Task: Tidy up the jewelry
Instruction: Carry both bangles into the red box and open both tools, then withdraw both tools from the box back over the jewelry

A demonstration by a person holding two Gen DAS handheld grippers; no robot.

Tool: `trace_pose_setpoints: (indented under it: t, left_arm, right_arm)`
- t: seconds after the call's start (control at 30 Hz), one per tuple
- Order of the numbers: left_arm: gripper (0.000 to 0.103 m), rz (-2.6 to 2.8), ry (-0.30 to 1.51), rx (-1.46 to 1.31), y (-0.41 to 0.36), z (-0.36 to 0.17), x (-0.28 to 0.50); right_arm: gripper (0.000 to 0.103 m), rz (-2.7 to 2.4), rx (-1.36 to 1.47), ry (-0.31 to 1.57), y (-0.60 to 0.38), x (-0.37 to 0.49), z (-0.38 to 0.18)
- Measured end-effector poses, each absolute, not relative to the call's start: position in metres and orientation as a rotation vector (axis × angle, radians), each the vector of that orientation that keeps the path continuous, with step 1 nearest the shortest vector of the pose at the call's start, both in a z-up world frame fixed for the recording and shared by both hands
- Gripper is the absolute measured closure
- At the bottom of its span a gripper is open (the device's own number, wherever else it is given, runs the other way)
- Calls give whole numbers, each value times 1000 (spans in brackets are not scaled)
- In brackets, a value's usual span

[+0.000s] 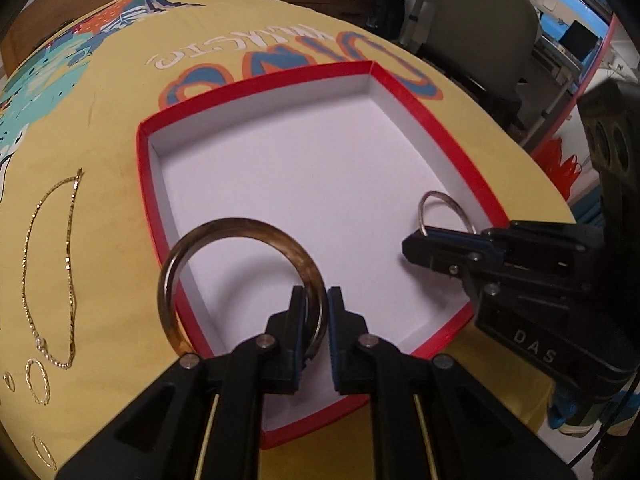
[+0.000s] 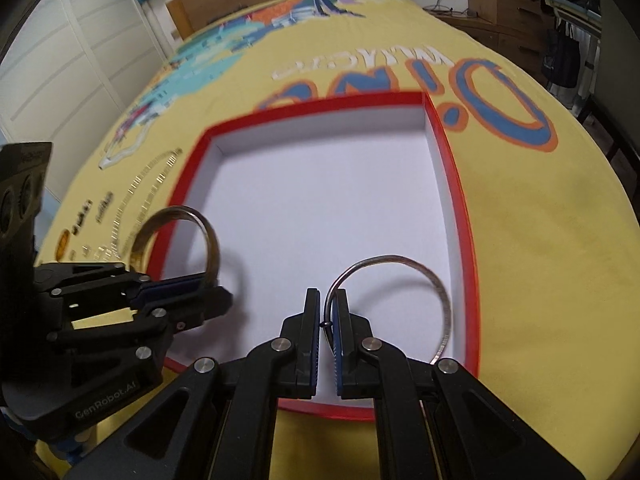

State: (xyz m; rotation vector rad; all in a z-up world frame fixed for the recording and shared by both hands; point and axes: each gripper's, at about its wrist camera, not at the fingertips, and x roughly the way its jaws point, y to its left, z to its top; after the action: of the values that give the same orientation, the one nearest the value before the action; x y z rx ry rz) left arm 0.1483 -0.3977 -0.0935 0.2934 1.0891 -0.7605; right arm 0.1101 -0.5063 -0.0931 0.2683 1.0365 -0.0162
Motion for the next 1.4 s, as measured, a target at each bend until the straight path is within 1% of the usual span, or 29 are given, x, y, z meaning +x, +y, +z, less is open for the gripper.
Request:
trace_pose_setpoints:
  t: [0.07,0.13,0.17,0.2,0.27,0.3,0.33,0.37,0.4,0.43,0.5,0.8,0.87,0.93,1.07,1.1,1.13,1.23,1.37,1.4]
  left_arm:
    - [89,-777,1109,292,-400,-98,149]
    - [89,-779,1125,282,-399,-105,151]
    - [89,-781,1117,282,-398,-106,151]
    - [89,-784,1112,286,-398,-104,151]
    - [89,-787,1099,309,-399,-103,148]
    - [89,-791,1097,311,-399,-103,148]
    - [89,-795,1099,305,-399,-102,148]
    - [89,-798,1100,296,-398,-101,148]
    - [86,-798,1098,290,-396,-99,149]
    - [80,-793,1097,282,-392,-97,148]
    - [77,-787,1086,269,-388,-92,148]
    - [77,-716,998,232,-346,-42,115]
    - [77,-686,972,244,-328,-29,103]
    - [77,-662,958,253,-311,-17,92]
    - [76,-605,917,267,-267,6,70]
    - [74,-591,903,273,-258,10,66]
    - [69,-578,886,280,-247,14,60]
    - [62,-548,849,289,-216,27,43]
    - [59,-507,803,274,-173,44,26]
    - [56,-496,793,264,-162,48,22]
  right_arm:
    - [94,-30,239,1068,-505,113,-99]
    - [93,-41,230,1077,-505,114,-100]
    - [91,-48,229,1081,-506,113,-100]
    - [85,-50,232,1081,-508,112,-100]
    - [85,-38,233,1087,-510,110,-99]
    - [82,-40,223,1089,-509,110,-98]
    - [65,-45,214,1086,-509,108,-95]
    - [56,-47,215,1079,-509,108,-93]
    - [47,-46,223,1068,-511,106,-90]
    - [47,-46,232,1054,-512,103,-85]
    - [47,-60,237,1033,-515,96,-74]
    - [47,-125,252,895,-504,51,-14]
    - [45,-129,256,853,-493,39,-1]
    - [41,-125,268,815,-477,27,10]
    - [38,-87,277,754,-435,6,28]
    - [35,-82,271,741,-426,2,32]
    - [33,-69,268,723,-412,-4,37]
    - [31,-21,278,697,-383,-13,46]
    - [30,20,287,695,-348,-22,53]
    - [30,32,286,697,-337,-23,54]
